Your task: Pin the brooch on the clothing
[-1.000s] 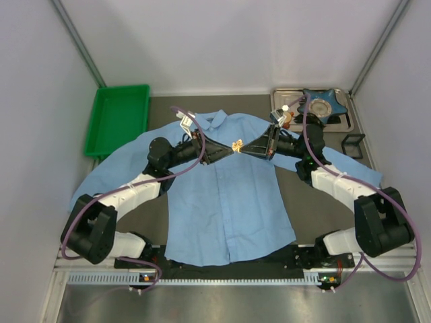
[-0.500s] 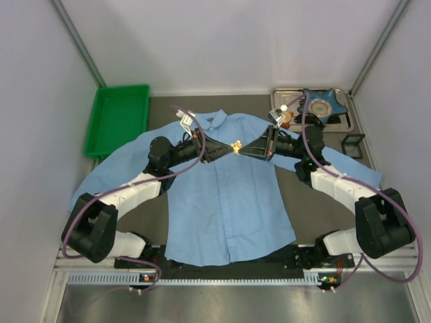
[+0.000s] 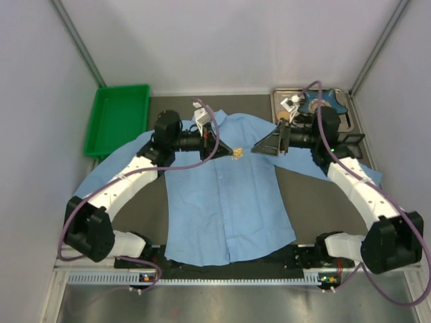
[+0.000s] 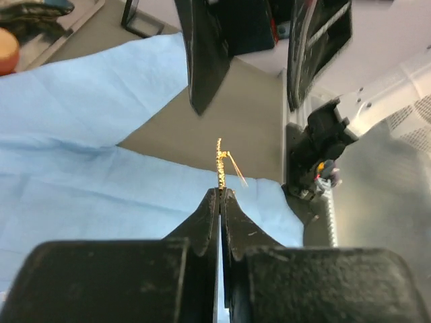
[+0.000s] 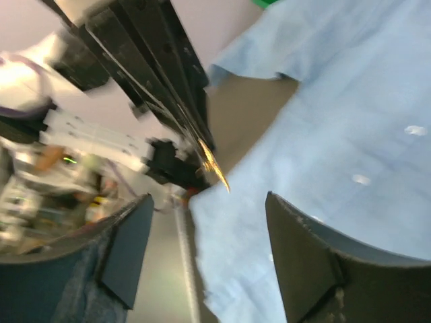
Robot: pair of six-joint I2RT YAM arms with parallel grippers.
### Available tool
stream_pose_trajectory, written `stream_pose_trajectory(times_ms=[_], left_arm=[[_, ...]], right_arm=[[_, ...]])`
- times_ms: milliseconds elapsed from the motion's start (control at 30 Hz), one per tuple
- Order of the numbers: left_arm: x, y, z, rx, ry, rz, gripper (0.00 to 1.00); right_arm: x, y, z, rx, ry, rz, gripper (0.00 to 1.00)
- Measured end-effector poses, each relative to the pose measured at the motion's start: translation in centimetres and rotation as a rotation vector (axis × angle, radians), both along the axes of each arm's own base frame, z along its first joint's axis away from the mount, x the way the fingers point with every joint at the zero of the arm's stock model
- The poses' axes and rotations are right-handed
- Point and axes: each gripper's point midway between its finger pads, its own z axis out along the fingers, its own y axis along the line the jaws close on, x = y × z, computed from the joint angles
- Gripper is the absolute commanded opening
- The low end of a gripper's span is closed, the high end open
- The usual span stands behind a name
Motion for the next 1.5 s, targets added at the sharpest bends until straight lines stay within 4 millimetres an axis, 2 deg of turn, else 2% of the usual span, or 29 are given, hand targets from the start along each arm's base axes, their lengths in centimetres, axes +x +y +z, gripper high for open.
stream_pose_trajectory(times_ms=[100, 167, 233, 267, 367, 467, 633, 867, 1000, 1233, 1500], left_arm=[[0.2, 0.5, 0.8, 0.150, -0.213, -0.075, 0.00], [-0.5, 0.8, 0.7, 0.252, -0.364, -0.147, 0.00], [-2.3, 0.6, -0.8, 0.345, -0.457, -0.247, 0.00], [-3.6, 0.5, -2.0, 0.387, -0.485, -0.311, 0.00], [-7.3, 0.8, -5.1, 0.475, -0.507, -0.482, 0.00], [-9.1, 1.6, -6.5, 0.514, -0.509, -0.577, 0.00], [-9.2, 1.9, -5.9, 0.513, -0.546, -0.597, 0.00], [-9.2, 1.5, -5.2, 0.484, -0.567, -0.601, 0.00], [-9.2, 1.5, -5.1, 0.477, -0.567, -0.602, 0.00], [-9.4, 1.3, -4.9, 0.460, -0.555, -0.605, 0.00], [-9.5, 1.3, -4.8, 0.456, -0.550, -0.603, 0.00]], right_arm=[[0.3, -2.6, 1.4, -0.128, -0.259, -0.038, 0.69], [-0.4, -3.4, 2.3, -0.184, -0.413, -0.029, 0.65], [-1.6, -3.5, 2.4, -0.229, -0.534, 0.006, 0.59], [-2.1, -3.4, 2.2, -0.242, -0.564, 0.024, 0.52], [-3.3, -2.3, 0.8, -0.288, -0.630, 0.100, 0.41], [-4.3, -1.3, -0.3, -0.307, -0.649, 0.164, 0.38], [-6.2, 0.1, -1.8, -0.301, -0.639, 0.243, 0.40], [-9.8, 1.8, -5.7, -0.290, -0.532, 0.329, 0.41], [-10.6, 2.4, -6.6, -0.279, -0.496, 0.333, 0.38], [-10.0, 2.9, -6.0, -0.255, -0.497, 0.301, 0.34], [-10.8, 4.2, -5.1, -0.213, -0.472, 0.317, 0.28]])
